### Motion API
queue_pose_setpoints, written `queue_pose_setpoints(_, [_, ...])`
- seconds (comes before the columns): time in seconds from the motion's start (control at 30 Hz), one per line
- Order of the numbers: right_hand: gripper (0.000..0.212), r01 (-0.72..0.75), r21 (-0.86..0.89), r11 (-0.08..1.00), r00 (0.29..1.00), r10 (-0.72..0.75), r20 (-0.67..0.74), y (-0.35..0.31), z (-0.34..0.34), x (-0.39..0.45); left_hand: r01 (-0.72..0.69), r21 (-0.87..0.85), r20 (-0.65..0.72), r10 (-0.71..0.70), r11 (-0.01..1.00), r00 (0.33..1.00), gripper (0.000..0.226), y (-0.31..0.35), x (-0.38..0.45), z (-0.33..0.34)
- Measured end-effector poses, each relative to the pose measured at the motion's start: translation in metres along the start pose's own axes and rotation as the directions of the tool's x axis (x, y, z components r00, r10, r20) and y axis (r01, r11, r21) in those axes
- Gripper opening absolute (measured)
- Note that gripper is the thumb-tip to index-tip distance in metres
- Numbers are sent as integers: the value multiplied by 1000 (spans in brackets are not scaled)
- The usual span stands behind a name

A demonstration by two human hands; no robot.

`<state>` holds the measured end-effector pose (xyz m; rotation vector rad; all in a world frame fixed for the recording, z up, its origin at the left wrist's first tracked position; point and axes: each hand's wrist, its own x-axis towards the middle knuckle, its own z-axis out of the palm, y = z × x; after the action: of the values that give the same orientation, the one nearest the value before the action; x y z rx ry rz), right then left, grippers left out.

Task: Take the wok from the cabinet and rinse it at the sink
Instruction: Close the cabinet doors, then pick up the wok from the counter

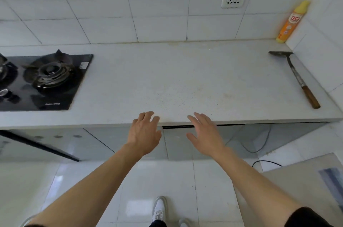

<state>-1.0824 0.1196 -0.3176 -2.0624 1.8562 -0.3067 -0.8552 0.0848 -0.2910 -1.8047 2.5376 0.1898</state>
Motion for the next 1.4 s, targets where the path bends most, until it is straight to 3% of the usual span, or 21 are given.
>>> queue_pose_setpoints(0.3, [58, 247, -76, 966, 965, -252, -69, -76, -47, 1, 236, -57, -190, -242, 970, 951, 48, -33, -88, -69])
queue_pose_setpoints(0.53, [64, 456, -111, 883, 887, -461, -24, -186, -38, 8, 413, -105, -296, -425, 905, 856, 49, -98, -164, -99])
queue_pose_setpoints(0.67, [63, 544, -130, 829, 838, -545, 28, -262, -17, 5, 486, -145, -329, -505, 862, 798, 48, -152, -219, -101])
queue_pose_setpoints(1.03, [67, 657, -100, 747, 751, -661, -9, -505, 52, -10, 641, -185, -378, -656, 745, 653, 45, -347, -385, -120])
queue_pose_setpoints(1.4, [65, 733, -57, 678, 680, -732, 28, -659, 124, 18, 728, -240, -346, -757, 642, 554, 46, -494, -454, -118])
